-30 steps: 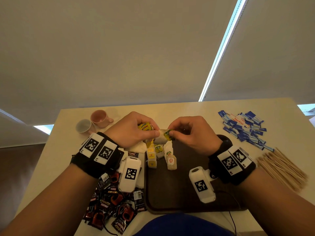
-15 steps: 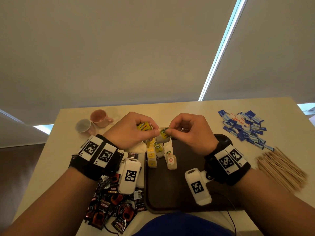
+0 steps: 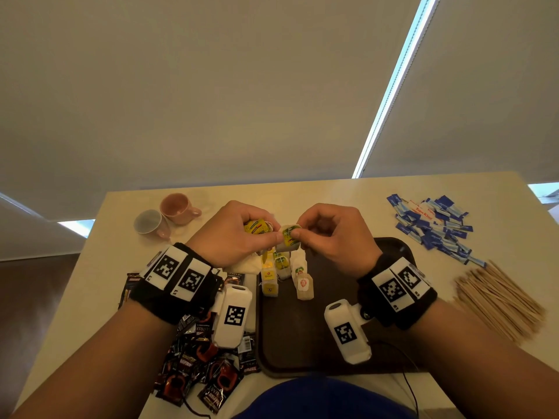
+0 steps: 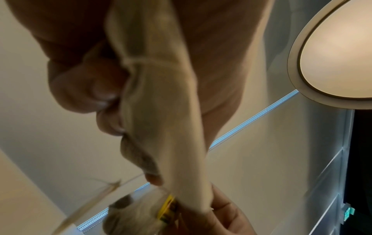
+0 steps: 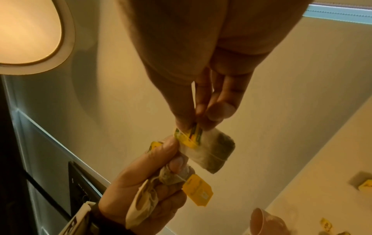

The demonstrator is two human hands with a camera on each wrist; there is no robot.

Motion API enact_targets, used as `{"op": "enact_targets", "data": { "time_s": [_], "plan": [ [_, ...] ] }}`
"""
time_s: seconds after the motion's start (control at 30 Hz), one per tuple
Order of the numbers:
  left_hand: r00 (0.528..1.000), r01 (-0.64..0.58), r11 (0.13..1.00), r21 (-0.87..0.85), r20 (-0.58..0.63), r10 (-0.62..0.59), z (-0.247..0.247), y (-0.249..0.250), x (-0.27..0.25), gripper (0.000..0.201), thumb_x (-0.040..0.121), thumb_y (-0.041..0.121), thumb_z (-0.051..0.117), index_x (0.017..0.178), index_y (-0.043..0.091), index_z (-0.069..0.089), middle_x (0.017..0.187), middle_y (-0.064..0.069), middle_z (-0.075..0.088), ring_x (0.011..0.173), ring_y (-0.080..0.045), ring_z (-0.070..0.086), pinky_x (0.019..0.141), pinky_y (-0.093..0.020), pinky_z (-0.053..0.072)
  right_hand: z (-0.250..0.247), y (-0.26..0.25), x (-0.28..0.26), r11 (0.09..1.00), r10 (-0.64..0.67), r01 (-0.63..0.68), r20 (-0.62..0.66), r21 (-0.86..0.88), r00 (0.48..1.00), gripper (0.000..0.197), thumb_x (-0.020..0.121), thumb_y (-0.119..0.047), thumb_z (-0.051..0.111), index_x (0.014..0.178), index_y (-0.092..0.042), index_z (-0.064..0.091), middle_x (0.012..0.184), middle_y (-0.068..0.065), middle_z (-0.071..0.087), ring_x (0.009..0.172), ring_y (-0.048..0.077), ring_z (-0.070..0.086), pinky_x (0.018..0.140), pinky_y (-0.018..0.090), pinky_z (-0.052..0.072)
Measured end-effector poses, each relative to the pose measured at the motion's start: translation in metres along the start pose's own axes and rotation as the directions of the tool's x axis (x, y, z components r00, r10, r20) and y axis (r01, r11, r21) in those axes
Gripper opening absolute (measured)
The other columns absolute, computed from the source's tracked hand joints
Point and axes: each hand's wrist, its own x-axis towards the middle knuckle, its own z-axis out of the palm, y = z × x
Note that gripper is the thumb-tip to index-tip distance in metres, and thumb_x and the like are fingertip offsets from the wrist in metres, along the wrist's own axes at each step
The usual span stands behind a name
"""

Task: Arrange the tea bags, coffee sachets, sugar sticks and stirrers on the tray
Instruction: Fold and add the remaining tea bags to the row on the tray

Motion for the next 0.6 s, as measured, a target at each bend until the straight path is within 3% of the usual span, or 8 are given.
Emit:
{"op": "enact_targets", "data": {
  "time_s": [0.2, 0.3, 0.4, 0.53, 0.6],
  "plan": [
    [1.0, -0.013, 1.0, -0.013, -0.003, 0.013, 0.004, -0.005, 0.002, 0.004, 0.084, 0.018, 0.079, 0.084, 0.02, 0.076, 0.066, 0.015, 0.068, 0.06, 0.003, 0.059, 0.058, -0.009, 0.042, 0.002, 0.002, 0.0, 1.0, 0.007, -0.008, -0.019, -0.02, 1.0, 0.014, 0.084, -0.014, 0.076, 0.09, -0.005, 0.067, 0.072, 0.005, 0.069, 0.056, 0.016, 0.065, 0.054, 0.03, 0.056],
    [0.999, -0.013, 0.999, -0.037, -0.035, 0.011, 0.008, -0.018, 0.005, 0.004, 0.084, 0.021, 0.079, 0.082, 0.023, 0.076, 0.069, 0.01, 0.069, 0.063, -0.005, 0.062, 0.062, -0.021, 0.048, 0.002, 0.004, 0.002, 0.997, 0.008, -0.002, 0.069, -0.076, 0.998, 0.016, 0.087, -0.019, 0.074, 0.101, -0.013, 0.07, 0.081, 0.004, 0.07, 0.067, 0.017, 0.067, 0.062, 0.029, 0.057],
    [0.999, 0.019, 1.0, -0.023, -0.038, -0.02, 0.013, -0.027, 0.004, 0.003, 0.082, 0.025, 0.08, 0.082, 0.025, 0.078, 0.073, 0.003, 0.073, 0.069, -0.018, 0.066, 0.066, -0.034, 0.051, 0.0, 0.01, 0.008, 0.971, 0.025, 0.018, 0.174, -0.239, 0.984, 0.01, 0.09, -0.02, 0.07, 0.098, -0.019, 0.075, 0.085, -0.009, 0.071, 0.077, 0.009, 0.064, 0.067, 0.017, 0.049],
    [0.994, 0.038, 0.999, -0.027, -0.102, -0.04, 0.014, -0.039, 0.003, 0.003, 0.083, 0.024, 0.079, 0.085, 0.026, 0.08, 0.079, 0.016, 0.073, 0.076, 0.005, 0.064, 0.075, -0.025, 0.047, 0.006, 0.036, 0.022, 0.928, 0.102, -0.018, 0.207, -0.373, 0.973, 0.008, 0.09, -0.019, 0.069, 0.094, -0.023, 0.075, 0.082, -0.014, 0.069, 0.073, 0.0, 0.061, 0.067, 0.009, 0.044],
    [0.989, 0.059, 0.995, -0.077, -0.132, -0.069, 0.012, -0.046, 0.005, 0.003, 0.083, 0.023, 0.079, 0.085, 0.025, 0.079, 0.08, 0.017, 0.073, 0.076, 0.008, 0.063, 0.077, -0.025, 0.048, 0.015, 0.06, 0.025, 0.908, 0.204, -0.108, 0.2, -0.406, 0.958, 0.008, 0.09, -0.02, 0.069, 0.096, -0.019, 0.075, 0.079, -0.01, 0.069, 0.07, 0.0, 0.06, 0.068, 0.014, 0.045]
  ]
}}
